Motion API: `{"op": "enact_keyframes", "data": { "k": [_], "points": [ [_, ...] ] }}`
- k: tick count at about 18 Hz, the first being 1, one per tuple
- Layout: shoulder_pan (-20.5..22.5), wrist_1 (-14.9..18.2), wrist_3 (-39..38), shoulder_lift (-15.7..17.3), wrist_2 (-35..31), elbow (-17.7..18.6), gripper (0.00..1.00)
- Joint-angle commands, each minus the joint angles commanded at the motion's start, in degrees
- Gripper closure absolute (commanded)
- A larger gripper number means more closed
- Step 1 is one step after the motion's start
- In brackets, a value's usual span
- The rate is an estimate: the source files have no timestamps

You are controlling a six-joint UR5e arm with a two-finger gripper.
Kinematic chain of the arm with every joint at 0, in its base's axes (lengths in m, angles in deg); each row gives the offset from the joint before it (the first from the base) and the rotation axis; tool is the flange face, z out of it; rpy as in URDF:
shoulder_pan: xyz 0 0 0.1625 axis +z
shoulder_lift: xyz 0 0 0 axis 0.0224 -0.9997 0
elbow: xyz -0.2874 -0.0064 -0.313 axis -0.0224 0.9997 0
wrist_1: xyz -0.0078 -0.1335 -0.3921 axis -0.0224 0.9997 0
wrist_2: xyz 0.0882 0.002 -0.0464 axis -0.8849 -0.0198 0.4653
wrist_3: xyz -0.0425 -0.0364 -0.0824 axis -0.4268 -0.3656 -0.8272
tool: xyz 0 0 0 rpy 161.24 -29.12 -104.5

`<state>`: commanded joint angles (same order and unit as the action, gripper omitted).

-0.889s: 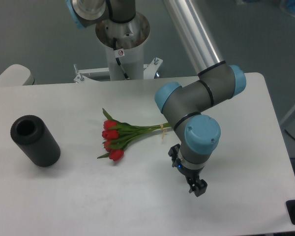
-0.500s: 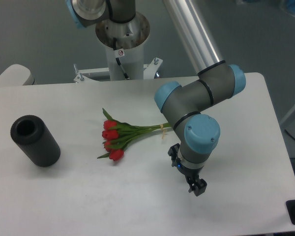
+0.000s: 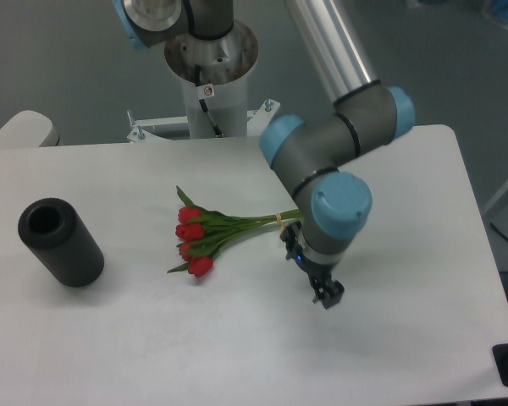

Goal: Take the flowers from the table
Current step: 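Move the gripper over the tulip stems near the band and lower it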

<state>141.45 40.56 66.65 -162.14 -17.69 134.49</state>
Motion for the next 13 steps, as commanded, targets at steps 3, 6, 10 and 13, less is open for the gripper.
{"op": "enact_keyframes", "data": {
  "k": [3, 6, 10, 13],
  "points": [
    [-0.09, -0.35, 3.94, 2.99, 0.00, 5.37, 0.00],
    [-0.44, -1.14, 5.19, 4.14, -0.18, 9.50, 0.00],
    [-1.67, -3.42, 5.01, 5.37, -0.18, 13.54, 0.00],
    [-1.76, -6.76, 4.14, 5.55, -0.26, 17.06, 0.00]
  ]
}}
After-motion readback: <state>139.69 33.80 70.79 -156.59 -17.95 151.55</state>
